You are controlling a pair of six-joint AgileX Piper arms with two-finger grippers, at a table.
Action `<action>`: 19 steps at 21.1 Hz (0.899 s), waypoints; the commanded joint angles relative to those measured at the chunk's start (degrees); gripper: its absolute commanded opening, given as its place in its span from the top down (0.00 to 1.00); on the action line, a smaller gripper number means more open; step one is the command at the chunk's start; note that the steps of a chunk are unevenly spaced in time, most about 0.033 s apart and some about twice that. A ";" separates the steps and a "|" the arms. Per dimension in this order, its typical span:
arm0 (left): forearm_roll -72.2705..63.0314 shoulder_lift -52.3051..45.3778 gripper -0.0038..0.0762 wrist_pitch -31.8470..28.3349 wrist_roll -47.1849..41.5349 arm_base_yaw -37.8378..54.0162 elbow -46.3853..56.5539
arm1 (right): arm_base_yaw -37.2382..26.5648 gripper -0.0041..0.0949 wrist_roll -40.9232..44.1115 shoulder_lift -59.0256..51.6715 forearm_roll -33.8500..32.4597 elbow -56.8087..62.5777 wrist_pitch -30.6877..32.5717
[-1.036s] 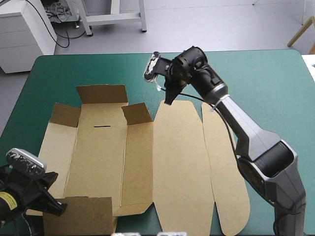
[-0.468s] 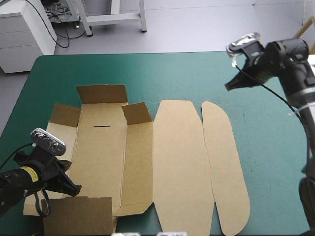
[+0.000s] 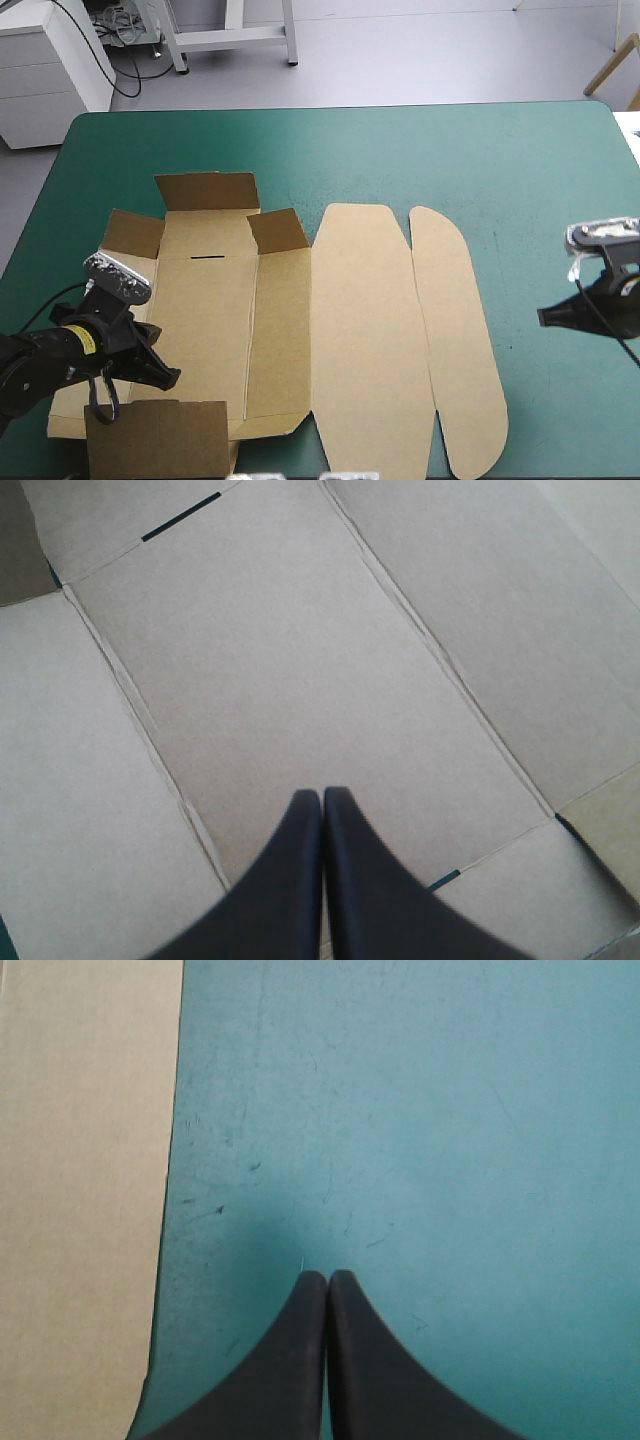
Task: Fold the box
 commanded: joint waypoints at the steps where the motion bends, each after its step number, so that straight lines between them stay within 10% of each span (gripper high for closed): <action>1: -0.55 2.84 0.96 -3.06 -0.54 0.12 -4.33 | -0.45 0.98 0.14 -8.85 0.32 4.93 -2.82; 7: 0.81 10.75 0.96 -5.95 -1.17 3.70 -12.83 | -0.45 0.98 1.17 -13.88 0.76 9.47 -2.63; 19: -18.93 26.74 0.96 -1.81 9.27 49.05 -22.66 | -0.45 0.98 0.56 -13.86 4.86 11.24 -4.04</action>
